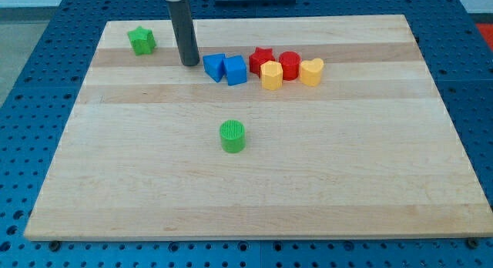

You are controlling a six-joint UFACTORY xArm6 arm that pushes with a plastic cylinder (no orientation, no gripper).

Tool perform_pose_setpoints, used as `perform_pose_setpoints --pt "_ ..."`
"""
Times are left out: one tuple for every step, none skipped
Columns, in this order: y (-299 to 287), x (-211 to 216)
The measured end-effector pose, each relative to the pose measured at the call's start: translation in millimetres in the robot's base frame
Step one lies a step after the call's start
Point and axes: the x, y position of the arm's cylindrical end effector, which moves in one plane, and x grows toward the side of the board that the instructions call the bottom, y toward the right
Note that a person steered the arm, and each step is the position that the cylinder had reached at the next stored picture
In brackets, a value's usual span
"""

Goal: Place the blue triangle right to the green circle

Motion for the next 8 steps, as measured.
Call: perform_pose_setpoints --pt "24.1 -0.1" --pt "48.9 38.8" --pt "77.5 114.8" --pt "106.7 181.2" --pt "110.9 184.9" --pt "90.0 154.2" --pt "77.0 152.1" --pt "68.9 121.0"
